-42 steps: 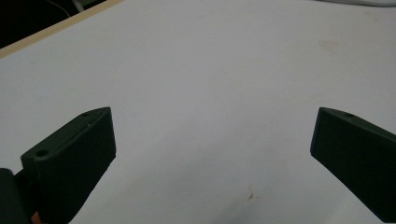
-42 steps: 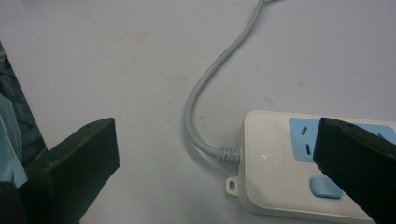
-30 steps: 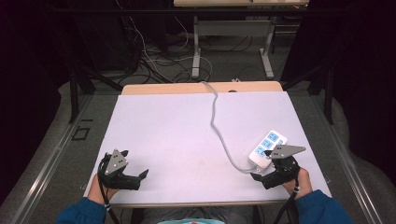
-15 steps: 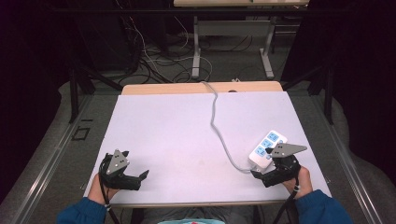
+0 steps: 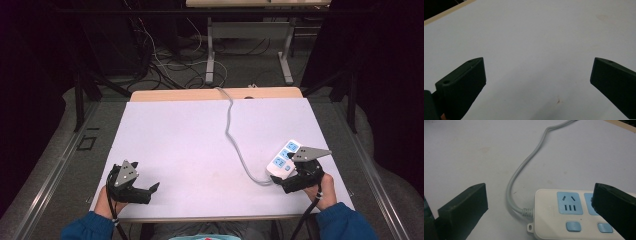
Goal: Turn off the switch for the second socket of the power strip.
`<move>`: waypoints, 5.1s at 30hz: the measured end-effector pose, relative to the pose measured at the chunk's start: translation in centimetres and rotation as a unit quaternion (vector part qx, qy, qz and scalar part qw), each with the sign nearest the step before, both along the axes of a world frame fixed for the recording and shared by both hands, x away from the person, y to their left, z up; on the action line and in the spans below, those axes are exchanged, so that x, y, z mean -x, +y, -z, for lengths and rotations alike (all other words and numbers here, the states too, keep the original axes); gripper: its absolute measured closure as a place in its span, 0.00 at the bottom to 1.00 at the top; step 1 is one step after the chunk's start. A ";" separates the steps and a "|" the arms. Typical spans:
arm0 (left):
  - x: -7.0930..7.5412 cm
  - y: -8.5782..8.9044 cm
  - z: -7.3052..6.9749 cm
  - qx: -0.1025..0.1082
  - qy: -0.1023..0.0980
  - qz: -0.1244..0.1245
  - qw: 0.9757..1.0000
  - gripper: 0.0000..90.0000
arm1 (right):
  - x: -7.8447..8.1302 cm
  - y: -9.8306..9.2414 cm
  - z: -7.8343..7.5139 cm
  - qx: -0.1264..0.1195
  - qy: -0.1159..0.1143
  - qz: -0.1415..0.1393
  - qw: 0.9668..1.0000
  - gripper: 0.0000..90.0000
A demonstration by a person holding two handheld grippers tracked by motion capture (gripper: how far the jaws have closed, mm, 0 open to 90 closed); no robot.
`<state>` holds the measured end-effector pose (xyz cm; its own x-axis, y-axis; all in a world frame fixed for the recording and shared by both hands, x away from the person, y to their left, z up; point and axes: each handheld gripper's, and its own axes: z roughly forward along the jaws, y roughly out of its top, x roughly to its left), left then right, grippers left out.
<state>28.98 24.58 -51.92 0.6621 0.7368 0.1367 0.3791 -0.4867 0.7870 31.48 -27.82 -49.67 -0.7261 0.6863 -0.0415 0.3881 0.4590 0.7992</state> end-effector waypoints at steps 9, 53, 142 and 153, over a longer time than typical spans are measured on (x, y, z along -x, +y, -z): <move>0.0 0.0 0.0 -0.001 0.000 -0.001 1.000 0.00 | -0.9 -0.6 -0.3 -0.003 0.003 0.016 1.000 0.00; -0.1 0.0 0.0 -0.005 -0.003 0.001 1.000 0.00 | -4.9 -2.7 -0.5 -0.017 0.030 0.069 0.997 0.00; 0.0 -0.1 0.1 -0.002 0.005 0.005 1.000 0.00 | -5.4 -3.3 2.4 0.087 0.081 0.163 0.980 1.00; 0.0 -0.1 0.1 -0.003 0.004 0.005 1.000 0.00 | -5.5 -3.7 2.4 0.074 0.086 0.167 0.980 1.00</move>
<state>29.02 24.50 -52.02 0.6708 0.7291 0.1360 0.3808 -0.4959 0.7805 36.94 -31.47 -52.06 -0.4677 0.8822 -0.0551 0.6588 0.3894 0.6437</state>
